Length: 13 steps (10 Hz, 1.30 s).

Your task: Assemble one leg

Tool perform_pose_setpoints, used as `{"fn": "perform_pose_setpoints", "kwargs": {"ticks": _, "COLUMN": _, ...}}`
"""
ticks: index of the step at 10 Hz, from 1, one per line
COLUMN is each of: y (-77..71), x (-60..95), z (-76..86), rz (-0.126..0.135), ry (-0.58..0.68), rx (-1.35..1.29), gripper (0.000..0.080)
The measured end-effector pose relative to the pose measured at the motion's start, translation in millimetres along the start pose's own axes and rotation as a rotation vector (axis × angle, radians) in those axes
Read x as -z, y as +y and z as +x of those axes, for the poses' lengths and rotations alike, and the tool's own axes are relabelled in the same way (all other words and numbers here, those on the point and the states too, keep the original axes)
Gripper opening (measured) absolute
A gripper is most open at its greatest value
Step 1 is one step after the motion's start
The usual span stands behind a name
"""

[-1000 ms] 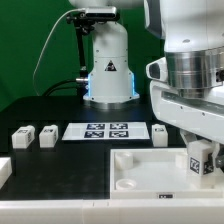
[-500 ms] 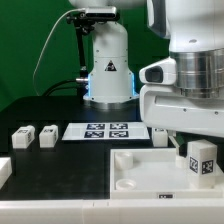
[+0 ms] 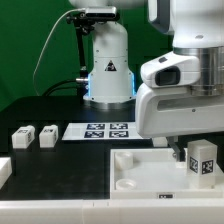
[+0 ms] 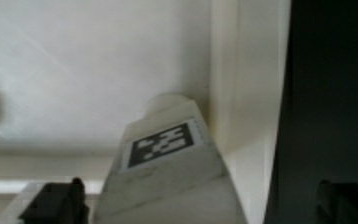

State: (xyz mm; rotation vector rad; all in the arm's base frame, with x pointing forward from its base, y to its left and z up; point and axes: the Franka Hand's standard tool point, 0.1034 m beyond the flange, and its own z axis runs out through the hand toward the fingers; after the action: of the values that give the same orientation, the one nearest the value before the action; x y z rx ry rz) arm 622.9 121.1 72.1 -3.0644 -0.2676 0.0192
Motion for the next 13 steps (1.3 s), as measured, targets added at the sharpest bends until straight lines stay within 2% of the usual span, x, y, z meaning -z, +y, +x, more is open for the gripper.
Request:
{"fn": "perform_pose_setpoints", "kwargs": {"ticks": 2, "y": 2.1, "x": 0.5, "z": 0.5, "rz": -0.017, "ry": 0.001, "rx": 0.182, "gripper": 0.0649}}
{"fn": "perform_pose_setpoints", "kwargs": {"ticks": 4, "y": 2.9, "x": 0.0, "z": 0.2, "rz": -0.016, "ry": -0.001, "rx": 0.222, "gripper": 0.0649}}
{"fn": "perform_pose_setpoints", "kwargs": {"ticks": 5, "y": 3.0, "x": -0.1, "z": 0.1, "rz": -0.016, "ry": -0.001, "rx": 0.222, "gripper": 0.0522}}
{"fn": "perform_pose_setpoints", "kwargs": {"ticks": 6, "y": 3.1, "x": -0.2, "z": 0.1, "rz": -0.017, "ry": -0.001, "rx": 0.222, "gripper": 0.0522}}
{"fn": "perform_pose_setpoints", "kwargs": {"ticks": 7, "y": 3.1, "x": -0.3, "z": 0.0, "rz": -0.017, "ry": -0.001, "rx": 0.222, "gripper": 0.0384}}
{"fn": "perform_pose_setpoints", "kwargs": {"ticks": 8, "y": 3.4, "x": -0.2, "z": 0.2, "rz": -0.017, "ry": 0.000, "rx": 0.222, "gripper": 0.0289}}
{"fn": "perform_pose_setpoints", "kwargs": {"ticks": 11, "y": 3.4, "x": -0.2, "z": 0.3, "rz": -0.017, "ry": 0.000, "rx": 0.185, "gripper": 0.0290}}
{"fn": "perform_pose_setpoints", "kwargs": {"ticks": 13, "y": 3.5, "x": -0.1, "z": 0.7, "rz": -0.014, "ry": 0.008, "rx": -0.077, "gripper": 0.0290}}
